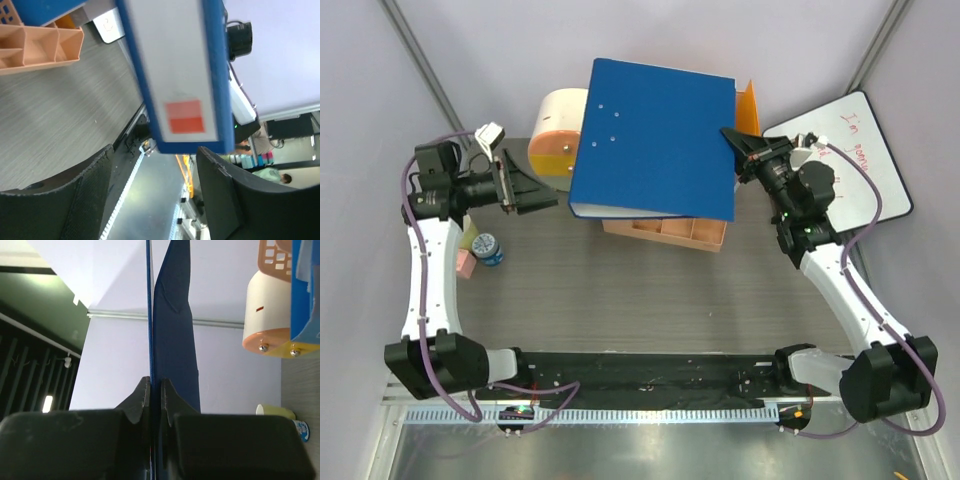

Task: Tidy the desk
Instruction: Move the storage box to the center of the board.

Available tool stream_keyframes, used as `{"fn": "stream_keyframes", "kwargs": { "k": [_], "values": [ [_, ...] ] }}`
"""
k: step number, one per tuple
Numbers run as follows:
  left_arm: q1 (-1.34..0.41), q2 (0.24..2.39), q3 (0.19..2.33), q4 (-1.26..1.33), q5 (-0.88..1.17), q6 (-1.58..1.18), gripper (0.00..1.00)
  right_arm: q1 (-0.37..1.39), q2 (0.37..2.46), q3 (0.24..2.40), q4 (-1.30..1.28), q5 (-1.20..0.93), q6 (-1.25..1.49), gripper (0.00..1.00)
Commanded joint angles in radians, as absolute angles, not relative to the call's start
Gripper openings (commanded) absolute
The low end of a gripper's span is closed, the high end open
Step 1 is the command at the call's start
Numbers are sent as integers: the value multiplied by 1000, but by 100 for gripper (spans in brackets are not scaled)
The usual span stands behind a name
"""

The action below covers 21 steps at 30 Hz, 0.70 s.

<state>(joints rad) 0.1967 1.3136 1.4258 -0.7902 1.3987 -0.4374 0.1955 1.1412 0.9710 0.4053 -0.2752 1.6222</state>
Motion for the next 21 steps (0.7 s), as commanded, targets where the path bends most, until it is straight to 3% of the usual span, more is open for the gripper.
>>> {"fn": "stream_keyframes", "kwargs": {
  "k": [1,2,7,8,9,11,18,21],
  "values": [
    [100,1204,1341,-394,1358,-760,70,251,1141,1015,678,-117,1752,1],
    [83,1181,1307,-221,1348,-847,70,256,1147,1019,686,-112,1752,1],
    [-52,1226,1341,-62,1298,-1086,75,279,1169,1032,689,-83,1740,1],
    [-60,1224,1316,57,1283,-1173,75,279,1175,1032,693,-84,1741,1],
    [-63,1223,1236,339,1272,-1300,75,279,1177,1026,699,-86,1746,1],
    [-61,1229,1181,576,1258,-1548,77,279,1180,1014,724,-74,1764,1],
    [32,1195,1135,578,1316,-1476,83,265,1174,1034,703,-81,1767,1],
    [99,1187,1215,433,1328,-1313,84,252,1154,1081,576,-78,1712,1]
  ]
}}
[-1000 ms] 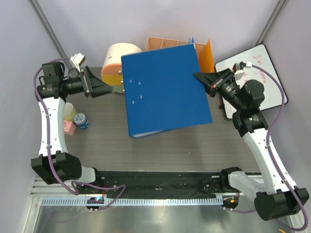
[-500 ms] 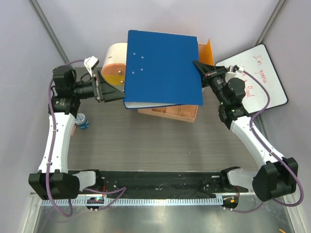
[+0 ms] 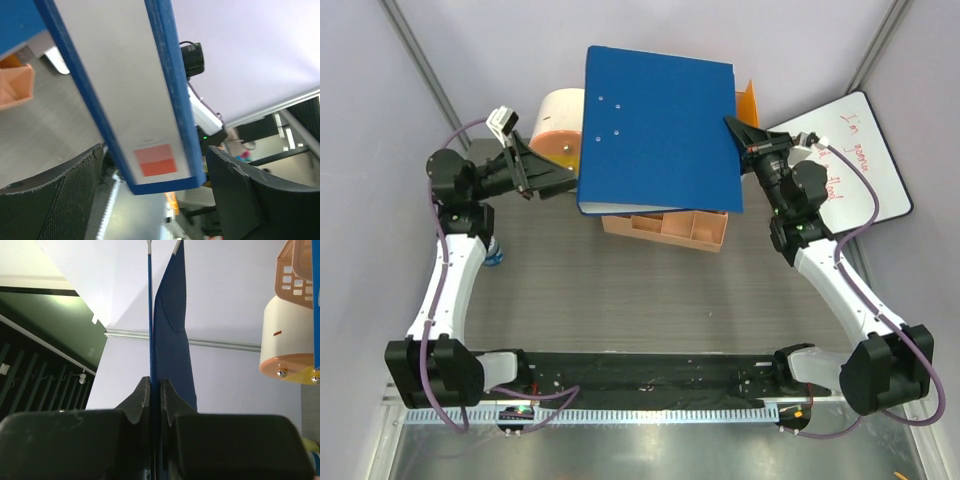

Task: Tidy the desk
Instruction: Move the storage box to the center of the board.

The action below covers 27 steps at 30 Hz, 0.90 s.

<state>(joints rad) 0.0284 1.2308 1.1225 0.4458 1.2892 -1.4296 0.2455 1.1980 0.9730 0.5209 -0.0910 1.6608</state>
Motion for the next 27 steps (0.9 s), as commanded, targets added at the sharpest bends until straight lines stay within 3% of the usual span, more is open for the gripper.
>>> {"fn": "stream_keyframes", "kwargs": {
  "k": [1,3,8,11,12,13,14,15,17,20,23,27],
  "values": [
    [110,1201,1245,341,1319,-1255,84,252,1125,1083,565,-63,1700,1],
    [114,1216,1313,157,1328,-1140,84,252,1103,1074,571,-17,1692,1],
    [104,1167,1184,183,1304,-1137,86,235,1109,1113,595,-8,1692,1],
    [103,1181,1146,192,1310,-1132,86,235,1156,1260,458,-69,1633,1],
    [104,1190,1164,192,1309,-1124,86,233,1172,1335,302,-98,1573,1],
    [104,1198,1183,184,1301,-1115,86,235,1199,1436,161,-115,1367,1],
    [106,1210,1216,169,1293,-1073,88,251,1234,1692,-1,-132,1254,1],
    [103,1244,1256,128,1264,-1033,90,270,1324,1817,-293,-130,1156,1],
    [104,1285,1406,-12,1218,-907,90,278,1409,2129,-519,-136,956,1],
    [98,1386,1575,-34,1117,-887,91,279,1555,2435,-834,-143,814,1],
    [36,1526,1783,-151,1024,-807,93,278,1617,2520,-975,-189,769,1],
    [-67,1696,2012,-366,844,-586,94,284,1551,2364,-1002,-183,703,1]
  ]
}}
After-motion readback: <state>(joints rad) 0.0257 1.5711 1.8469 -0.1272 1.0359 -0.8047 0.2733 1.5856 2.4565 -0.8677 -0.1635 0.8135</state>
